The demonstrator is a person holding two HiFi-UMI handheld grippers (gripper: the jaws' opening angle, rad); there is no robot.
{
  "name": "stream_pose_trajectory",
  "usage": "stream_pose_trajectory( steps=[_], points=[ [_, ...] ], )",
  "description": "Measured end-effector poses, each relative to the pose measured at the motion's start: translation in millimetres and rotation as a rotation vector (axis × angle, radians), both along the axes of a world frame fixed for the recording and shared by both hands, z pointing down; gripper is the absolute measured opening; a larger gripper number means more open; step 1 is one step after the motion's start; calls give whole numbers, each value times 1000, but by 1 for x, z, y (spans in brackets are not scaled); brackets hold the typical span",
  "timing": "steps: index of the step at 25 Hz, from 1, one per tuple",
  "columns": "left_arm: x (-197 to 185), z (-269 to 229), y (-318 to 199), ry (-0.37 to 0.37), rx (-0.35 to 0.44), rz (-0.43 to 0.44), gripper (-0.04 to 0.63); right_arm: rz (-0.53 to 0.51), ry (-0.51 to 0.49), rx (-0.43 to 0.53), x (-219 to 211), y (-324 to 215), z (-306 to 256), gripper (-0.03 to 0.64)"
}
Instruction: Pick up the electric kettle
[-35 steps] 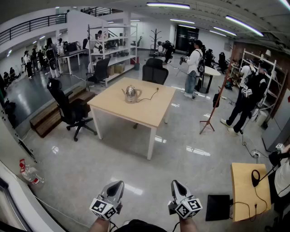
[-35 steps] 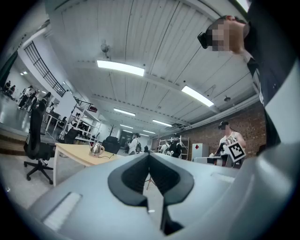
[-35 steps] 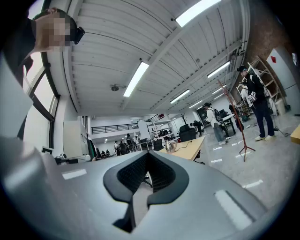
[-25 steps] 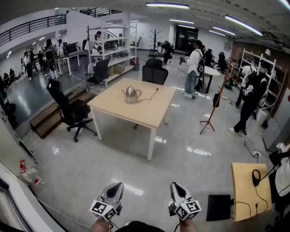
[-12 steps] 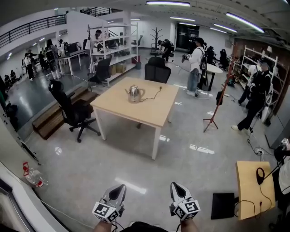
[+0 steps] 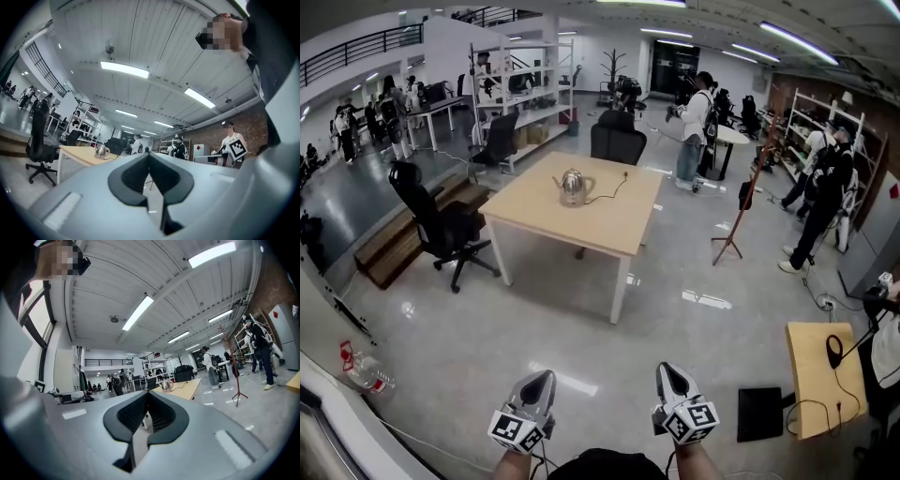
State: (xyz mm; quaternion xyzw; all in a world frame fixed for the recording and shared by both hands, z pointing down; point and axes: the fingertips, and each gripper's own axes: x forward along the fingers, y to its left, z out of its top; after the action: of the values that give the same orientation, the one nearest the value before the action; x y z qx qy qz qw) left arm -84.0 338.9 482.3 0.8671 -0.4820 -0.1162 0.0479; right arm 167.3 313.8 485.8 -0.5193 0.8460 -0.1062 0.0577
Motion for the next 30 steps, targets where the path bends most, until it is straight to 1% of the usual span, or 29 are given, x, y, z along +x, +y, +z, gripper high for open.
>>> stream_pose_trajectory(
  steps=[3,7,11,13,16,19,25,30],
  points=[
    [-5,3,-3,-3,-10,10,-2,24,-4,4,-3,4,-1,2],
    [-11,6,-15,22,-33,9,-2,37,-1,2,-3,-3,-1,2],
    [-7,7,-31,-2,-26,7,-2,40,-23,5,2,-21,2,2],
    [-3,5,-42,-3,-15,1,-2,28,-28,10,5,-33,5,2],
    [4,3,-61,38,-15,-24,-2,4,-5,22,13,-58,7,2],
    [6,0,-81,74,-24,-67,-2,-20,4,33,23,-86,4,2],
    [19,-6,-116,89,-19,-130,-2,-63,-25,42,43,-130,1,2],
    [32,-4,-134,77,-23,-178,-2,-80,-21,22,65,-152,6,2]
  ],
)
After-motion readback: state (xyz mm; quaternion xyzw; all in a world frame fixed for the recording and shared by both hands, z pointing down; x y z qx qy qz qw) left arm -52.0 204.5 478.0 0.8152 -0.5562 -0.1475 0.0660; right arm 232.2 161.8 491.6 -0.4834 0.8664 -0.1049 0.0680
